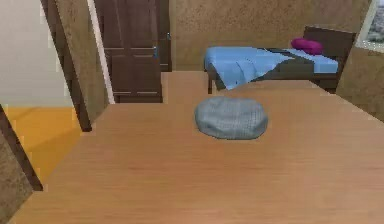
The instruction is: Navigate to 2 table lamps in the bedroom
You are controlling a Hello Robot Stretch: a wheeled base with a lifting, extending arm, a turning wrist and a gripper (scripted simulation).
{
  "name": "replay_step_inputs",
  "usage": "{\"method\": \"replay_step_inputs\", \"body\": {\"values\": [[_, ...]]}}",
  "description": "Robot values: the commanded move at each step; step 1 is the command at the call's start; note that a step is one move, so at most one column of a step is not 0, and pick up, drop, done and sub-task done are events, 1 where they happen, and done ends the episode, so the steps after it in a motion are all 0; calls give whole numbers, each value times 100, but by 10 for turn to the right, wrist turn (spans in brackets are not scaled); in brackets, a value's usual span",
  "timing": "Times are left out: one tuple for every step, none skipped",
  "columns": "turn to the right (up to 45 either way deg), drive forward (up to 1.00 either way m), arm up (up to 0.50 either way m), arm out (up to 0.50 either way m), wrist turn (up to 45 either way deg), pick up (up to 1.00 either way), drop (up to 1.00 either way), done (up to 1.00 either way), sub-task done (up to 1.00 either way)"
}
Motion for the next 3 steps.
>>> {"method": "replay_step_inputs", "body": {"values": [[-450, 0, 0, 0, 0, 0, 0, 0, 0], [-450, 0, 0, 0, 0, 0, 0, 0, 0], [-450, 0, 0, 0, 0, 0, 0, 0, 0]]}}
